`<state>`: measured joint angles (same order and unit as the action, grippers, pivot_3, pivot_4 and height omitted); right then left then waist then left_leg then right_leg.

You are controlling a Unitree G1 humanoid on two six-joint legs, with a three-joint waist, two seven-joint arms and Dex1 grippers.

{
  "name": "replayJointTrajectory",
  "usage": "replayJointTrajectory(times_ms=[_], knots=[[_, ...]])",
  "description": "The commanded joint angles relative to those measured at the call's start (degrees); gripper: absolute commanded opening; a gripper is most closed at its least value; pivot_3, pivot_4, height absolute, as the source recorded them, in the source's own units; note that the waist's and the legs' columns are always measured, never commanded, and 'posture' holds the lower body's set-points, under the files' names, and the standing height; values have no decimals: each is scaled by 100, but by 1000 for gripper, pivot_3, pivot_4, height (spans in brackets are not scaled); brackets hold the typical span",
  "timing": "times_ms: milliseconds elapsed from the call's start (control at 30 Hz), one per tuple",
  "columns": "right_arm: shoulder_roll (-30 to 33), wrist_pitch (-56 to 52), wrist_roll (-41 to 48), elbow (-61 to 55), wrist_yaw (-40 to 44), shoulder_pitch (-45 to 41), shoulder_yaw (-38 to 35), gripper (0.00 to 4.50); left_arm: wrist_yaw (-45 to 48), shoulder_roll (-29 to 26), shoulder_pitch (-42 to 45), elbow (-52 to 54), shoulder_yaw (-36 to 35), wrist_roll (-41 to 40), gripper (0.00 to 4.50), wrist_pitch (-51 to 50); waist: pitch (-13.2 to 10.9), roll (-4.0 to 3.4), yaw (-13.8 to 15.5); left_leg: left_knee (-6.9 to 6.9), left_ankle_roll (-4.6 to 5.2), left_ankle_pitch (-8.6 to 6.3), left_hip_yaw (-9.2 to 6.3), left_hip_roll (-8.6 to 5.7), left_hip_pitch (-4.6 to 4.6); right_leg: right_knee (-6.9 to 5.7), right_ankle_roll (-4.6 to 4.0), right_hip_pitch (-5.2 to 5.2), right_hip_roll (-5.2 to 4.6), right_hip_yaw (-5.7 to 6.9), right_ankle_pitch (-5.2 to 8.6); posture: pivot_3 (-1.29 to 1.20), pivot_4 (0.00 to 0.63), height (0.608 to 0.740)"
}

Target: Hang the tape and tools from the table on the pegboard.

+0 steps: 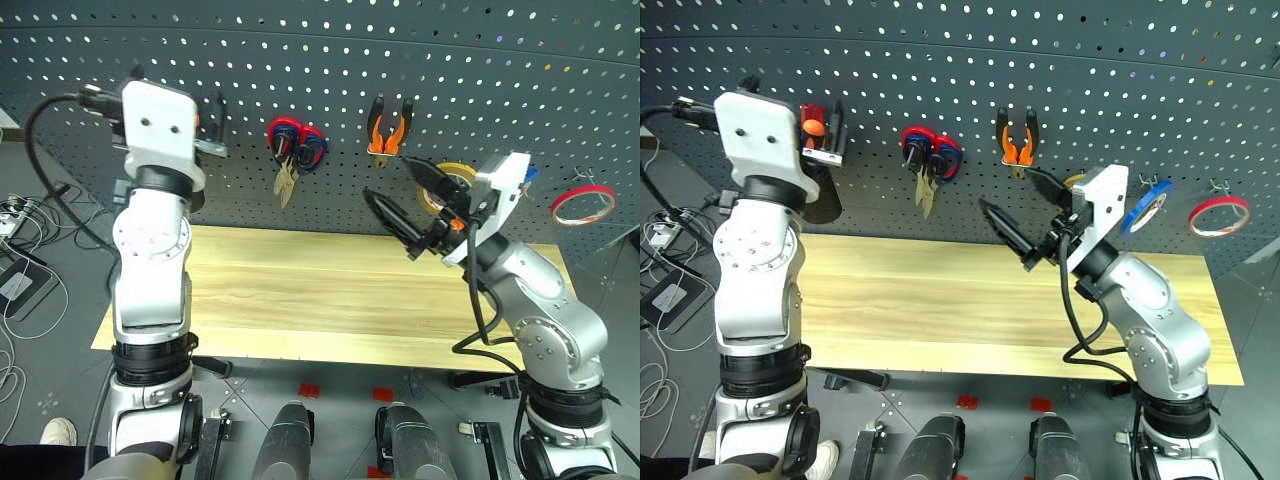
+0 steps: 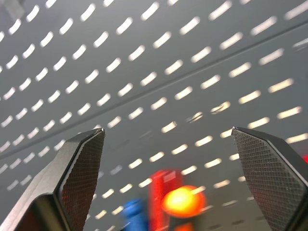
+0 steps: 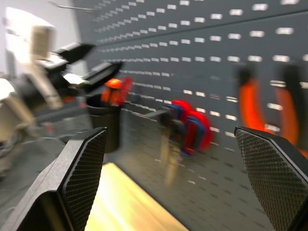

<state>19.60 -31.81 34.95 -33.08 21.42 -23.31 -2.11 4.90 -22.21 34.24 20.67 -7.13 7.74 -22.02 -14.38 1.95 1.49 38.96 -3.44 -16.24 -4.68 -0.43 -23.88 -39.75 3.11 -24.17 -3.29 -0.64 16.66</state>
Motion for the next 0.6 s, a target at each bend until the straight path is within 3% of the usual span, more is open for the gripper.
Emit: replayJointTrajectory(times_ms=[33, 267, 400, 600], knots=[[141, 6, -138, -370, -180, 145, -162, 4500, 25, 191, -82, 436, 130, -72, 4458, -156, 0, 0, -9, 0, 0, 0, 3, 1, 1, 0, 0, -1, 1, -3, 0, 119, 218, 740], [421, 21, -1063, -440, -685, 985, -19, 4500, 209, 876, -956, 1030, 583, -422, 4458, -1182, 2, 0, -12, 0, 5, -3, 11, 1, 5, -3, 0, 2, 1, -14, 0, 110, 218, 740], [312, -26, -1647, -603, -1146, 1592, 210, 4500, 165, 1332, -1909, 1290, 551, -720, 4458, -1872, 9, -2, -14, -3, 6, -3, 11, 3, 12, 15, -1, 3, 3, -19, 1, 112, 217, 740], [61, 15, -2393, -348, -1712, 2371, 267, 4500, 196, 1443, -2606, 999, 331, -920, 4458, -2032, 28, -4, 12, -1, 5, -3, 9, 1, 11, 24, -1, 8, 2, -16, 1, 116, 207, 740]])
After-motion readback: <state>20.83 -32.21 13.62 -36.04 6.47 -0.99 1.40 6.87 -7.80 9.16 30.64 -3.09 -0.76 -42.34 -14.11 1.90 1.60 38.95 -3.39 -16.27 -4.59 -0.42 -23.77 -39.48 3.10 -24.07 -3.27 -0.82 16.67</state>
